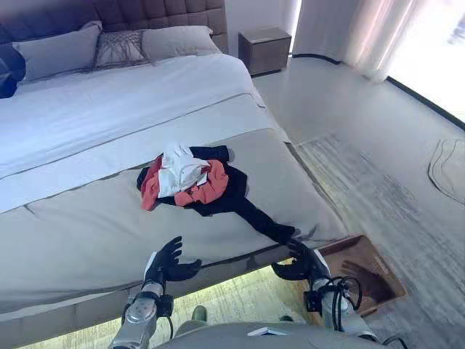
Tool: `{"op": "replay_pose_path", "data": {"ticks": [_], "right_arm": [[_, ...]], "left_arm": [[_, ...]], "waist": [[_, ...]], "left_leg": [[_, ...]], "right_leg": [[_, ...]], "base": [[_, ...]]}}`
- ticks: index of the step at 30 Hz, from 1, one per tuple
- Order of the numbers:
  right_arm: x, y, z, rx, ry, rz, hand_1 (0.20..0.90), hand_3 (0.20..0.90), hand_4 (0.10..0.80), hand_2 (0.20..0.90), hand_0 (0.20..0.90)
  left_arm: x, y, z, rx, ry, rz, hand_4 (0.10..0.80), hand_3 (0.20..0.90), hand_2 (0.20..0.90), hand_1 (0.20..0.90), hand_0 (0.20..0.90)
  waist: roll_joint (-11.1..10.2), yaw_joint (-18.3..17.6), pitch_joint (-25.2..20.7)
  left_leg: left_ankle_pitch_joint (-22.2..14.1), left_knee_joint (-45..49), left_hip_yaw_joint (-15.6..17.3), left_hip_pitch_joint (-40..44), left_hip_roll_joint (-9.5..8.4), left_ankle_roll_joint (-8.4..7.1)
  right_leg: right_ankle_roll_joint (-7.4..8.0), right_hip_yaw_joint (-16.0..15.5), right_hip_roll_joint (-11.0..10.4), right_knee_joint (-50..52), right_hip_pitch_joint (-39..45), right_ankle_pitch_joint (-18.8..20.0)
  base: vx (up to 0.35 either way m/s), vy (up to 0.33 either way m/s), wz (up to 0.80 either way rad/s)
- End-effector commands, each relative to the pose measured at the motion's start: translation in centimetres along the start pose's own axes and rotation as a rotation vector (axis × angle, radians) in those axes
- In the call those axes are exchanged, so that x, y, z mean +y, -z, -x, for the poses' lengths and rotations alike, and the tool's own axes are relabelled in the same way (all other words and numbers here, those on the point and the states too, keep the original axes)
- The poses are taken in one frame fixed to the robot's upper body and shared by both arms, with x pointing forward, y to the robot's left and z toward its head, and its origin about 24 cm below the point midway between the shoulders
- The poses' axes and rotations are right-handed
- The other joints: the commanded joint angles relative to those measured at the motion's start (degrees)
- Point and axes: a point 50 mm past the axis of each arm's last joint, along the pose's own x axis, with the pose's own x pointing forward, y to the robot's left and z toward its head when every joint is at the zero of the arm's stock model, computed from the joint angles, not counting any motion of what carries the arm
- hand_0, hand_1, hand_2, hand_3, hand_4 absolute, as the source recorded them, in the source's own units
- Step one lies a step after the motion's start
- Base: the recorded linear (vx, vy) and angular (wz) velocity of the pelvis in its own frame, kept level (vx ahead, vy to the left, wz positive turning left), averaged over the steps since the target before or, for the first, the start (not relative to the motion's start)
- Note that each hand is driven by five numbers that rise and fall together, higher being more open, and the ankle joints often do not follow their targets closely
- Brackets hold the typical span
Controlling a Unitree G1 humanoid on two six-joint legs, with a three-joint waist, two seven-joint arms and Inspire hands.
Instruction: Pick up the clothes from the bed and place them into the basket
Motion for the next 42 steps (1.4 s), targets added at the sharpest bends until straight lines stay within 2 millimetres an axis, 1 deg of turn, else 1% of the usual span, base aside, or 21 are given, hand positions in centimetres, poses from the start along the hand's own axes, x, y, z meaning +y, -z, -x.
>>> {"op": "replay_pose_path", "data": {"ticks": [1, 5, 7, 13, 17, 19, 30, 32, 34, 35, 39, 41, 42], "right_arm": [[0.0, -6.4, -0.8, -0.311, 0.043, 0.064, 0.9, 0.9, 0.8, 0.9, 0.9], [0.1, -7.5, -0.5, -0.375, 0.077, 0.122, 0.9, 0.9, 0.8, 0.9, 0.9], [0.1, -7.7, -0.5, -0.387, 0.084, 0.163, 0.9, 0.9, 0.8, 0.9, 0.9], [0.1, -7.3, -0.5, -0.356, 0.069, 0.245, 0.9, 0.9, 0.8, 0.9, 0.9], [0.1, -7.6, -0.5, -0.365, 0.061, 0.305, 0.9, 0.9, 0.8, 0.9, 0.9], [-0.1, -7.8, -0.5, -0.374, 0.084, 0.344, 0.9, 0.9, 0.8, 0.9, 0.9], [-1.1, -8.5, -0.4, -0.397, 0.188, 0.42, 0.9, 0.9, 0.8, 0.9, 0.9], [-1.3, -9.0, -0.5, -0.42, 0.201, 0.438, 0.9, 0.9, 0.8, 0.9, 0.9], [-1.6, -10.2, -0.4, -0.468, 0.217, 0.476, 0.9, 0.9, 0.8, 0.9, 0.9], [-1.6, -10.4, -0.4, -0.475, 0.219, 0.48, 0.9, 0.9, 0.8, 0.9, 0.9], [-2.3, -13.6, -0.3, -0.594, 0.266, 0.534, 0.9, 0.9, 0.8, 0.9, 0.9], [-2.3, -14.5, -0.2, -0.622, 0.273, 0.541, 0.9, 0.9, 0.8, 0.9, 0.9], [-2.8, -15.5, -0.1, -0.652, 0.283, 0.555, 0.9, 0.9, 0.8, 0.9, 0.9]], "left_arm": [[1.6, -5.7, -1.2, -0.269, -0.036, -0.076, 0.8, 0.9, 0.9, 0.9, 0.9], [1.5, -5.4, -1.1, -0.253, -0.028, -0.088, 0.8, 0.9, 0.9, 0.9, 0.9], [1.6, -5.3, -1.1, -0.258, -0.034, -0.101, 0.8, 0.9, 0.9, 0.9, 0.9], [1.9, -5.6, -1.0, -0.268, -0.046, -0.144, 0.8, 0.9, 0.9, 0.9, 0.9], [2.0, -6.0, -1.1, -0.275, -0.046, -0.16, 0.8, 0.9, 0.9, 0.9, 0.9], [2.0, -6.1, -1.1, -0.276, -0.045, -0.164, 0.8, 0.9, 0.9, 0.9, 0.9], [2.1, -5.9, -1.0, -0.271, -0.05, -0.166, 0.8, 0.9, 0.9, 0.9, 0.9], [2.2, -6.0, -1.1, -0.269, -0.051, -0.169, 0.8, 0.9, 0.9, 0.9, 0.9], [2.2, -6.0, -1.1, -0.266, -0.051, -0.175, 0.8, 0.9, 0.9, 0.9, 0.9], [2.3, -6.0, -1.1, -0.265, -0.051, -0.176, 0.8, 0.9, 0.9, 0.9, 0.9], [2.3, -6.0, -1.2, -0.246, -0.044, -0.199, 0.8, 0.9, 0.9, 0.9, 0.9], [2.3, -5.8, -1.2, -0.237, -0.046, -0.207, 0.8, 0.9, 0.9, 0.9, 0.9], [2.4, -5.7, -1.2, -0.231, -0.046, -0.214, 0.8, 0.9, 0.9, 0.9, 0.9]], "waist": [[-2.9, 0.1, 0.4], [-3.0, -0.1, 0.6], [-2.9, -0.2, 0.6], [-3.0, -0.1, 0.8], [-3.2, 0.0, 1.2], [-3.3, 0.2, 1.3], [-3.3, 0.3, 1.3], [-3.4, 0.5, 1.3], [-3.4, 0.7, 1.4], [-3.4, 0.8, 1.4], [-3.4, 1.7, 1.6], [-3.4, 2.0, 1.6], [-3.5, 2.5, 1.6]], "left_leg": [[-2.6, 0.4, 2.8, 1.5, -1.97, 1.03], [-2.6, 0.4, 2.9, 1.4, -1.98, 1.09], [-2.7, 0.4, 2.9, 1.4, -1.95, 1.16], [-2.8, 0.4, 3.0, 1.4, -1.86, 1.11], [-2.7, 0.4, 3.0, 1.5, -1.78, 1.07], [-2.6, 0.4, 2.9, 1.6, -1.73, 1.04], [-2.6, 0.4, 2.9, 1.7, -1.68, 1.07], [-2.6, 0.4, 2.8, 1.7, -1.66, 1.08], [-2.6, 0.4, 2.6, 1.8, -1.73, 1.09], [-2.6, 0.4, 2.6, 1.8, -1.74, 1.09], [-2.5, 0.4, 2.1, 1.8, -1.78, 1.0], [-2.5, 0.4, 2.0, 1.8, -1.71, 0.94], [-2.5, 0.4, 1.8, 1.6, -1.72, 0.88]], "right_leg": [[-1.36, 0.0, -2.0, 0.7, 1.6, -0.4], [-1.26, 0.3, -1.9, 0.7, 1.5, -0.4], [-1.23, 0.3, -2.0, 0.7, 1.5, -0.5], [-1.15, 0.2, -2.0, 0.7, 1.5, -0.5], [-1.2, 0.0, -2.1, 0.7, 1.7, -0.4], [-1.23, -0.1, -2.1, 0.7, 1.8, -0.5], [-1.21, 0.0, -2.0, 0.7, 2.0, -0.5], [-1.26, -0.1, -2.0, 0.7, 2.1, -0.5], [-1.26, -0.1, -2.1, 0.7, 2.2, -0.4], [-1.26, -0.1, -2.0, 0.7, 2.2, -0.4], [-1.4, -0.6, -2.2, 0.7, 2.2, -0.5], [-1.44, -0.7, -2.2, 0.7, 2.3, -0.6], [-1.46, -1.0, -2.2, 0.7, 2.2, -0.7]], "base": [[0.0, 0.0, 0.0], [0.001, 0.0, -0.02], [0.0, 0.0, 0.0], [0.0, 0.0, 0.0], [0.0, 0.0, 0.0], [0.0, 0.0, 0.0], [0.0, 0.0, 0.0], [0.0, 0.0, 0.0], [0.0, 0.0, 0.0], [0.0, 0.0, 0.0], [0.009, -0.023, 0.07], [0.009, -0.025, 0.04], [0.012, -0.031, 0.05]]}}
